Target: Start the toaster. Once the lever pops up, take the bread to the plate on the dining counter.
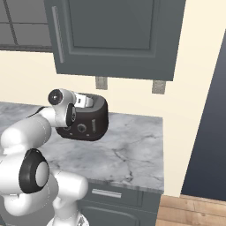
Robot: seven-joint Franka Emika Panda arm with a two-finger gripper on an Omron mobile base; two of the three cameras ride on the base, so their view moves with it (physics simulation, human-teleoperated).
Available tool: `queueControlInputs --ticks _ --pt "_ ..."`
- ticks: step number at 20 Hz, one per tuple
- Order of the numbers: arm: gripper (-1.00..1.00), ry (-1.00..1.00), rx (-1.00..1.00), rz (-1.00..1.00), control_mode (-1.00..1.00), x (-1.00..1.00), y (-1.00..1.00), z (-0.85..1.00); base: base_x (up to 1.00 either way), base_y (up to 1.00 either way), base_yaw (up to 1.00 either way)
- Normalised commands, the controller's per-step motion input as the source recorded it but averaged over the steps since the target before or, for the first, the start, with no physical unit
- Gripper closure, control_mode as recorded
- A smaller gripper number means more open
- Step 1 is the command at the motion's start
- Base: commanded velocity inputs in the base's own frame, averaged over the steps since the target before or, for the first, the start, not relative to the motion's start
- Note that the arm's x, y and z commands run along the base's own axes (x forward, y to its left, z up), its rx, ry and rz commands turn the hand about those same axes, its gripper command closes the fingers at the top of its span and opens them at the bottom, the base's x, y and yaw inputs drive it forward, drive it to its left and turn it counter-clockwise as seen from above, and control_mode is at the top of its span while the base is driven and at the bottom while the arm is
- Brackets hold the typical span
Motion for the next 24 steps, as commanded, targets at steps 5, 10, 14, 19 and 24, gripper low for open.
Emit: queueControlInputs --ticks 5,10,14,19,24 --pt "-1.00 0.00 0.00 0.00 -1.00 0.00 0.00 0.00 0.00 0.00 0.00" --pt "-1.00 0.00 0.00 0.00 -1.00 0.00 0.00 0.00 0.00 0.00 0.00" --pt "-1.00 0.00 0.00 0.00 -1.00 0.00 0.00 0.00 0.00 0.00 0.00" --pt "-1.00 0.00 0.00 0.00 -1.00 0.00 0.00 0.00 0.00 0.00 0.00" --pt "-1.00 0.00 0.00 0.00 -1.00 0.00 0.00 0.00 0.00 0.00 0.00"
